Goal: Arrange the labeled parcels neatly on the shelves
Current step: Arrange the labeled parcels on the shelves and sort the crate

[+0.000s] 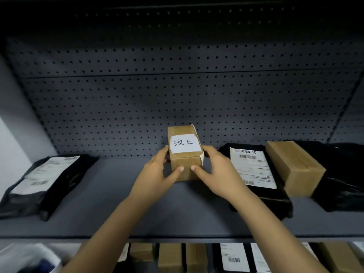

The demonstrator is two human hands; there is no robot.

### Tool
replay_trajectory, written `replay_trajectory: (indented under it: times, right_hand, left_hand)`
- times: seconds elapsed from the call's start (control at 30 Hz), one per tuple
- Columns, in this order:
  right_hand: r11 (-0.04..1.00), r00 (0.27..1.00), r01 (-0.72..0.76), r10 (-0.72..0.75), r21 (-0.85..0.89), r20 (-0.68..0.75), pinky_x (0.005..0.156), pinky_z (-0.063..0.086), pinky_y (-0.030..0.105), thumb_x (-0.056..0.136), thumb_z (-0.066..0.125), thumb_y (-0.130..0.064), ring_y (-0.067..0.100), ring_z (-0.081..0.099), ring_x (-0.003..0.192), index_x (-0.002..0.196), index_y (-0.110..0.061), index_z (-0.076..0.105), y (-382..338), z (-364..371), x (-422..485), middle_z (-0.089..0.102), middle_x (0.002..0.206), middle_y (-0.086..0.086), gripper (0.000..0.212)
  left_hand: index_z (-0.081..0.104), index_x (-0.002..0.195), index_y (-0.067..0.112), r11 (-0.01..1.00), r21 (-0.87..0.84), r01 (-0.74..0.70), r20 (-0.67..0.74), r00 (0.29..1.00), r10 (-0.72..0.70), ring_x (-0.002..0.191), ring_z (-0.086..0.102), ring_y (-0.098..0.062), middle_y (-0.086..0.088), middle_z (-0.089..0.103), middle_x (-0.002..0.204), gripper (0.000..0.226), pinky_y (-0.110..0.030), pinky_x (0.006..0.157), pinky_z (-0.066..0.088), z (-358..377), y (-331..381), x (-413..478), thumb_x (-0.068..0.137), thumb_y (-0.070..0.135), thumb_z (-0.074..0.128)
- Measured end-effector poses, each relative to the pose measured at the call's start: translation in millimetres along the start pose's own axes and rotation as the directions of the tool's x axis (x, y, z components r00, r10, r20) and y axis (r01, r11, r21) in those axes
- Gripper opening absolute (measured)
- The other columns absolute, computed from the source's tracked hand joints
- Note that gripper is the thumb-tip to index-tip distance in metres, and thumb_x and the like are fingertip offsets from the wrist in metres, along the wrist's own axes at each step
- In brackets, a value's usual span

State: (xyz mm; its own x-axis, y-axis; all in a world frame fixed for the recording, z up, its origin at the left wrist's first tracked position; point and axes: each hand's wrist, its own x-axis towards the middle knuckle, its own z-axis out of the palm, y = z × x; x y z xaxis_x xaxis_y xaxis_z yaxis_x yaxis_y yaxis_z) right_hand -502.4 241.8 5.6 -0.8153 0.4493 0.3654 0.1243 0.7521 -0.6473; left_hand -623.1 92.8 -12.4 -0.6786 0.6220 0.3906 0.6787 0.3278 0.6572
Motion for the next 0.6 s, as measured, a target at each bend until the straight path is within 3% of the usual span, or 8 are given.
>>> replay_trajectory:
  times: [0.2,0.4,0.5,0.6]
  right_hand:
    - [0.999,0.993,-0.03,0.027,0.028,0.115,0.094,0.043,0.024,0.089,0.067,-0.034,0.014,0.052,0.122,0.14,-0.024,0.042,-10,37,-10,0.059,0.131,-0.003,0.057]
    - [0.998,0.993,-0.03,0.023,0.061,0.115,0.089,0.036,0.016,0.089,0.067,-0.032,0.009,0.051,0.123,0.14,-0.024,0.043,-8,46,-9,0.058,0.132,-0.007,0.056]
    - [0.996,0.99,-0.049,0.039,0.077,0.132,0.1,0.04,0.023,0.087,0.07,-0.034,0.011,0.05,0.127,0.142,-0.024,0.042,-2,47,-7,0.057,0.135,-0.005,0.062]
    - [0.995,0.983,-0.084,0.076,0.045,0.169,0.104,0.039,0.027,0.086,0.069,-0.039,0.014,0.047,0.131,0.144,-0.024,0.04,2,47,-6,0.053,0.14,-0.002,0.067]
  left_hand:
    - [0.038,0.144,0.026,0.997,0.013,0.073,0.042,0.996,-0.074,0.111,0.053,0.003,0.012,0.059,0.129,0.066,-0.001,0.082,0.037,-15,-29,-27,0.086,0.036,0.069]
    - [0.006,0.153,0.04,0.999,0.006,0.044,0.045,0.998,-0.044,0.12,0.054,-0.004,0.015,0.054,0.136,0.088,-0.028,0.099,0.048,-14,-39,-35,0.088,0.04,0.065]
    - [0.02,0.149,0.044,0.998,0.044,0.037,0.046,0.998,-0.039,0.121,0.055,-0.009,0.009,0.055,0.137,0.074,-0.031,0.096,0.05,-16,-42,-35,0.088,0.045,0.063]
    - [0.027,0.147,0.04,0.997,0.071,0.019,0.018,1.0,-0.02,0.119,0.053,-0.008,0.009,0.054,0.137,0.071,-0.024,0.092,0.047,-21,-46,-34,0.087,0.044,0.065]
